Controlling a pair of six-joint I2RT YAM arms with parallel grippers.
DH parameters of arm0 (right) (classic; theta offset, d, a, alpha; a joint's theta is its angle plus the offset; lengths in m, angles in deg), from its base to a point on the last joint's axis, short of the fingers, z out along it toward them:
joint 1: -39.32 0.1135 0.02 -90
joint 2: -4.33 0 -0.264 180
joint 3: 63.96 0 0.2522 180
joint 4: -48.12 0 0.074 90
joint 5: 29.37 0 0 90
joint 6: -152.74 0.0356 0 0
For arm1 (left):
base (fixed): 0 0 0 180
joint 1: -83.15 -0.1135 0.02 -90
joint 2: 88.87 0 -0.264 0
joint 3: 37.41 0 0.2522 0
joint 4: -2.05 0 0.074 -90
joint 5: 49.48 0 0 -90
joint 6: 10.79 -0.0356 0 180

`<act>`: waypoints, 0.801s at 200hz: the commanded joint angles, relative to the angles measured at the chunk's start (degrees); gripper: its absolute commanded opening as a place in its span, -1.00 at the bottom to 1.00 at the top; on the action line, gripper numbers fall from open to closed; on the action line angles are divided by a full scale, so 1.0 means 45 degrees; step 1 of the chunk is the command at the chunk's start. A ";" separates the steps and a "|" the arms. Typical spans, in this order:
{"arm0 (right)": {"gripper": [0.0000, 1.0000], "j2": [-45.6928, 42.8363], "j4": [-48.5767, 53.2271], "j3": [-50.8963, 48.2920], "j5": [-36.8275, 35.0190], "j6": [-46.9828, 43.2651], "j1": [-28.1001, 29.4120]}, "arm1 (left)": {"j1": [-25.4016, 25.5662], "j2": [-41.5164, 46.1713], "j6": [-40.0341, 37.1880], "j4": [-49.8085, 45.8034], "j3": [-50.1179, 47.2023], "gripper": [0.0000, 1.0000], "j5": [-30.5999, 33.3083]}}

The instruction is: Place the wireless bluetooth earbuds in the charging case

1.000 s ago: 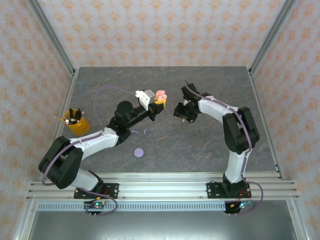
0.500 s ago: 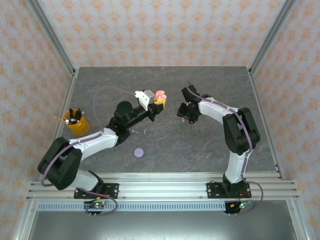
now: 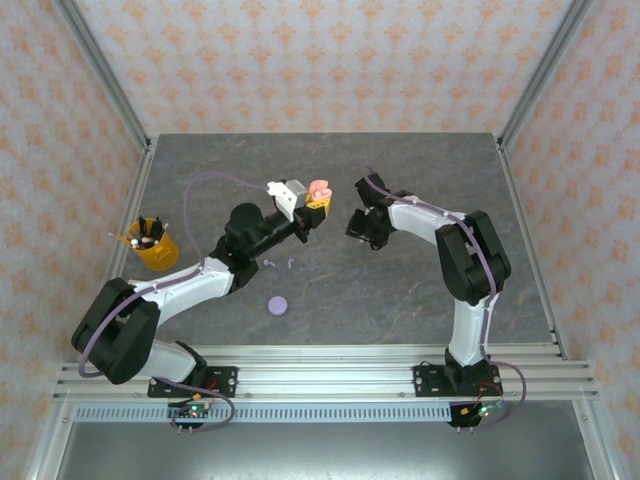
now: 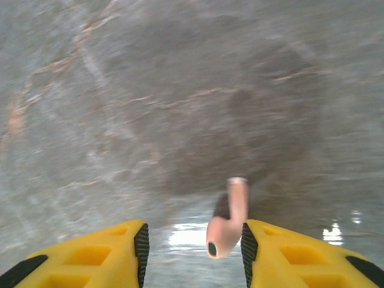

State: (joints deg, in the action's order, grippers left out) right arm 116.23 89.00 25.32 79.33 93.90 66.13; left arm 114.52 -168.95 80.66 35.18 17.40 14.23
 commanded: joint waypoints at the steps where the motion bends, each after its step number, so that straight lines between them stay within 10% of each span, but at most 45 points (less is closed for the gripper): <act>1: -0.09 0.0420 -0.0551 0.0735 0.1417 0.0528 0.0421 | -0.0040 0.0318 -0.0050 0.0185 -0.0042 -1.00 0.0327; 160: -0.12 0.1889 0.4217 0.3964 -0.1586 -0.5603 0.0681 | -0.0186 0.0972 -0.0578 -0.0645 -0.0008 -1.00 0.0586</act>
State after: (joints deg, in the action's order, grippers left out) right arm 122.20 101.63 41.39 74.46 74.99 69.15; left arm 114.48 -165.82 79.15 32.62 17.40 15.76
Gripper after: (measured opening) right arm 0.442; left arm 0.225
